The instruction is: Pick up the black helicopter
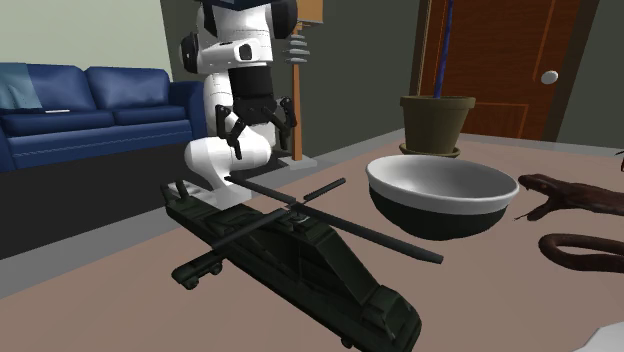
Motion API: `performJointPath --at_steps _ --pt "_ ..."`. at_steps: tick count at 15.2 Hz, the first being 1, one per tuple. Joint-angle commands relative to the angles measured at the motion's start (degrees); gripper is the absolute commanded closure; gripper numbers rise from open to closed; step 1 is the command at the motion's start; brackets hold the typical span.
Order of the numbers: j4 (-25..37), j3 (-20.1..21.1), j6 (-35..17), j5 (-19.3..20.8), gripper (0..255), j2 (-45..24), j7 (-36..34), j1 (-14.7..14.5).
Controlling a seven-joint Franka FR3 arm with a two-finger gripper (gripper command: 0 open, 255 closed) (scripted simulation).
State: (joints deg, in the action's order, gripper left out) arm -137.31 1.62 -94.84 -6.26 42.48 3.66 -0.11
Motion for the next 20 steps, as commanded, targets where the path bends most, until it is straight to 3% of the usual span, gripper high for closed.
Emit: performJointPath --at_steps 1,10,20 --pt "0.0 0.0 0.0 0.0 0 0.0 0.0 0.0" --pt "15.55 -5.93 -4.32 2.73 0 -17.83 14.43 -0.98" --pt "40.59 -9.83 -2.55 0.52 0 -38.96 29.32 -1.82"
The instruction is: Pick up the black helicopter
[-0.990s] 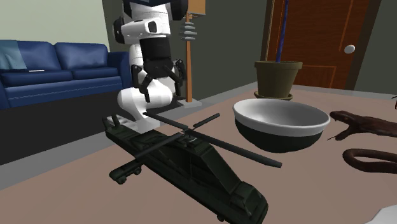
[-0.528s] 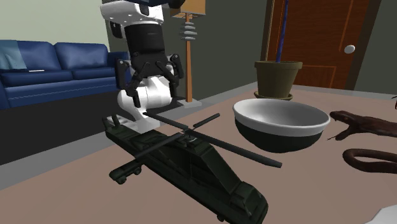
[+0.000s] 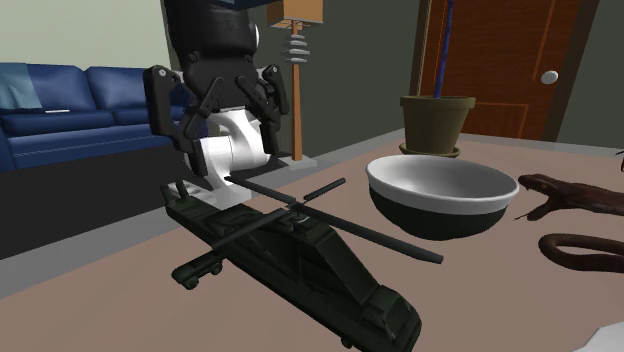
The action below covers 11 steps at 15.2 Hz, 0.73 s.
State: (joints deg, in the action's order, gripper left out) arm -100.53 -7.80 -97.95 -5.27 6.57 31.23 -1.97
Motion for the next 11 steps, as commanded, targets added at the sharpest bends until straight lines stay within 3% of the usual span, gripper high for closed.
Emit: performJointPath --at_steps 1,11 --pt "6.92 -0.62 1.19 -0.92 0 -5.35 3.12 0.1" --pt "0.47 -0.48 -4.73 -0.96 0 -4.8 3.81 0.11"
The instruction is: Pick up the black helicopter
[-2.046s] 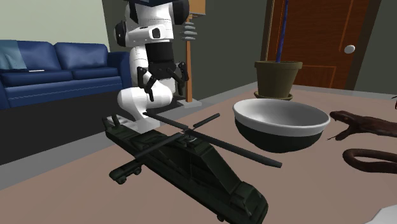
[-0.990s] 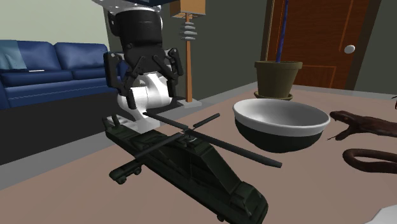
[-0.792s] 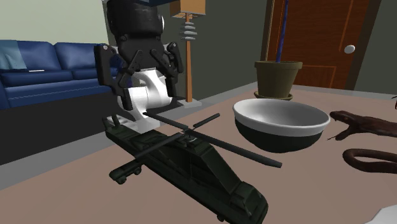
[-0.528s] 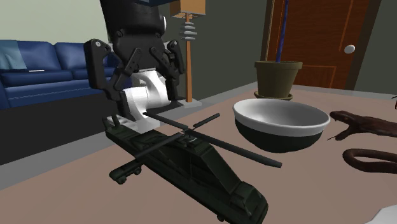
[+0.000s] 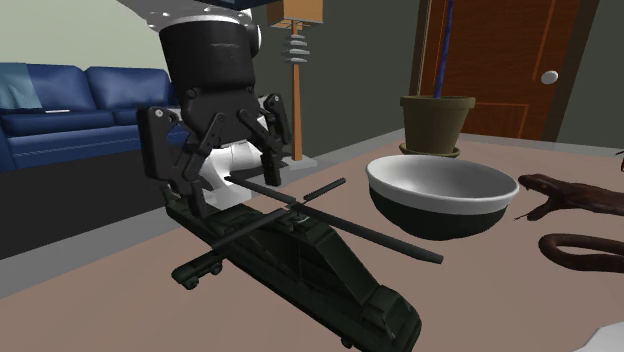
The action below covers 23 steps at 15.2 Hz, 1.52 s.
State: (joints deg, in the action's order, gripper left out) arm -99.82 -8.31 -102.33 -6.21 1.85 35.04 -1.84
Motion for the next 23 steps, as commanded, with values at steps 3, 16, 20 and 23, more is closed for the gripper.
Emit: performJointPath --at_steps 3,16,20,23 --pt "-0.16 -0.01 -0.27 -0.02 255 -0.09 0.05 0.01" --pt "5.17 -0.05 4.41 -0.03 255 -0.73 -0.39 0.03" --pt "9.16 -0.12 7.67 -0.1 255 -1.45 -0.62 0.09" --pt "12.39 -0.18 10.19 -0.2 255 -2.17 -0.78 0.15"
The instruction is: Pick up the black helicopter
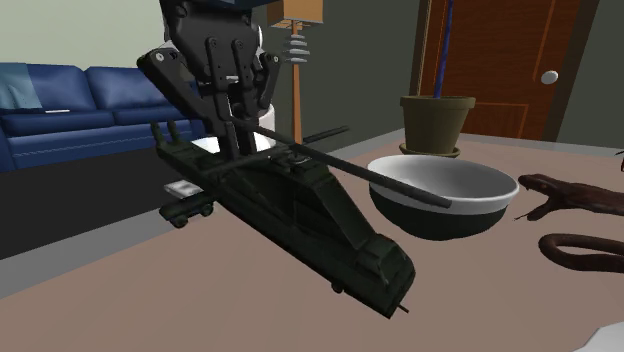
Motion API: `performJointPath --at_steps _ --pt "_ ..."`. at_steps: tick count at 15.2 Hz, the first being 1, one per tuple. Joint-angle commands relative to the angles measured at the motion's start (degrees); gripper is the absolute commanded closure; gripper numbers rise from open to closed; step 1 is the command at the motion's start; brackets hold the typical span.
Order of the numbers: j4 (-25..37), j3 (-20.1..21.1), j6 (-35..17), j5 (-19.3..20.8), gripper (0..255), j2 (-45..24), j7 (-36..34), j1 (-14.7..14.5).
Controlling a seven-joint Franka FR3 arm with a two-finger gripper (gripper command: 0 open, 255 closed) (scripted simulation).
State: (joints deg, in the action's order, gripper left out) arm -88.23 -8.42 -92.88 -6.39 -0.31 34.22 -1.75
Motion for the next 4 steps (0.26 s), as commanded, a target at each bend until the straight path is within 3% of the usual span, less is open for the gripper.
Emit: performJointPath --at_steps 1,4 --pt "1.93 -0.08 1.59 -0.06 255 -0.29 0.0 0.08" --pt "3.26 -0.11 2.59 -0.11 255 -0.63 -0.06 0.12"
